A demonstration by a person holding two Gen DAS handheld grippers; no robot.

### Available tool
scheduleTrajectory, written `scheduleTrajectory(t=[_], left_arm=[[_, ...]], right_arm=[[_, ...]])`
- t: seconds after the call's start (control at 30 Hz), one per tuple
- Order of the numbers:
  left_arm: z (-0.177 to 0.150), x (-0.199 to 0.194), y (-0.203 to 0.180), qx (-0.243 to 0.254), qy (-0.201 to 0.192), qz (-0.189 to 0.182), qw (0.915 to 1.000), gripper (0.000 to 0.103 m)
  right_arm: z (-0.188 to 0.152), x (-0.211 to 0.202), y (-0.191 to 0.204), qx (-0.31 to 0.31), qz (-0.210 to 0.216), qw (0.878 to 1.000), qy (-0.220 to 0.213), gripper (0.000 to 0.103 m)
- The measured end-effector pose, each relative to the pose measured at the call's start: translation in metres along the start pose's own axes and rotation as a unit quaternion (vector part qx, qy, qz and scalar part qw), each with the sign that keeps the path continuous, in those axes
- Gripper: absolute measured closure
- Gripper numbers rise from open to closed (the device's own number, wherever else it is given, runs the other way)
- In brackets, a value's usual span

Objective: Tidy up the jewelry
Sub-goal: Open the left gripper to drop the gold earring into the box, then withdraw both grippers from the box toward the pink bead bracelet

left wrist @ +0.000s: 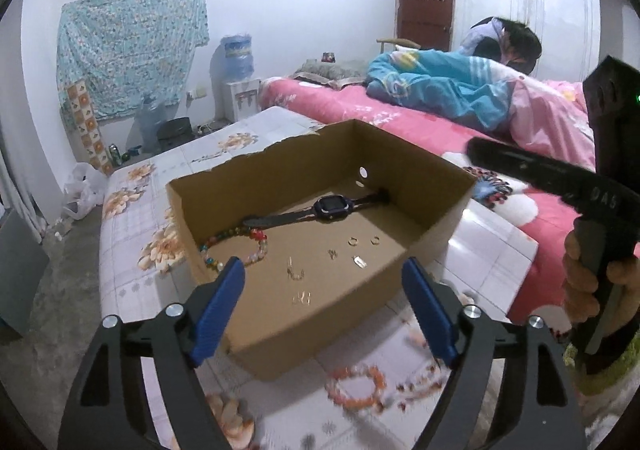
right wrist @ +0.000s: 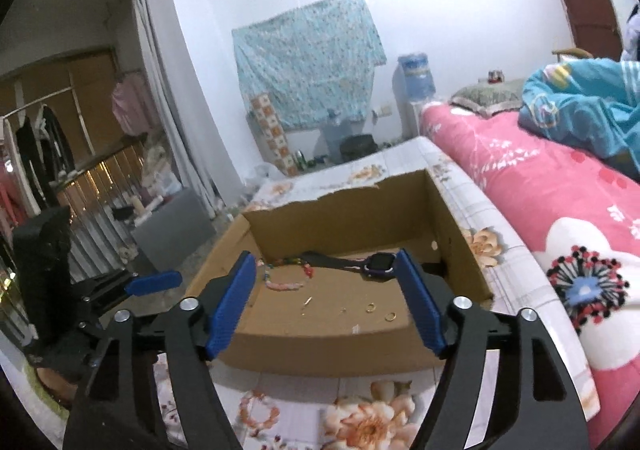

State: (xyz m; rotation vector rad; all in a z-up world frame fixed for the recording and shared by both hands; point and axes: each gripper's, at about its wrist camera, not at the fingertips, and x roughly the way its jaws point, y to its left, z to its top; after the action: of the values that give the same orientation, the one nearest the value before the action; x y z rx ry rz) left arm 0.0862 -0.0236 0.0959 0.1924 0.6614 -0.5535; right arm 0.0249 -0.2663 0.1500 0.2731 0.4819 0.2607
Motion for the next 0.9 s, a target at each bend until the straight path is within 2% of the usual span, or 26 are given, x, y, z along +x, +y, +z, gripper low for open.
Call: scheduleTrajectory(t=[0.17, 0.27, 0.4, 0.5, 0.6, 0.83, 0.9], left_arm=[[-0.023, -0.024, 0.010, -0.016, 0.006, 0.000, 0.9998, 0.016], [-0.044, -0.029, 0.015, -0.025, 0.026, 0.015, 0.9992, 0.014], [-0.072, -0.019, 0.024, -0.058, 0.068, 0.022, 0.9957, 0.013], [-0.094, -0.004, 0.025, -0.085, 0.109, 0.026, 0.9901, 0.013], [-0.107, 0.017, 0.019, -0.089, 0.141, 0.040, 0.9853, 0.013], [-0.123, 0.050, 0.004, -0.099, 0.188, 0.066, 0.9750, 0.013], [-0.127, 0.055, -0.001, -0.099, 0.196, 0.067, 0.9734, 0.009]], right_arm=[[-0.019, -0.033, -0.001, -0.012, -0.019, 1.000, -0.003, 0.022], [-0.039, -0.034, -0.007, -0.008, -0.038, 0.999, 0.027, 0.020], [-0.076, -0.011, -0.015, 0.009, -0.061, 0.992, 0.107, 0.020], [-0.095, 0.005, -0.014, 0.005, -0.087, 0.985, 0.151, 0.020], [-0.108, 0.024, -0.011, -0.012, -0.120, 0.975, 0.189, 0.020], [-0.111, 0.046, -0.014, -0.021, -0.162, 0.963, 0.213, 0.016], [-0.112, 0.053, -0.015, -0.026, -0.166, 0.960, 0.222, 0.015]])
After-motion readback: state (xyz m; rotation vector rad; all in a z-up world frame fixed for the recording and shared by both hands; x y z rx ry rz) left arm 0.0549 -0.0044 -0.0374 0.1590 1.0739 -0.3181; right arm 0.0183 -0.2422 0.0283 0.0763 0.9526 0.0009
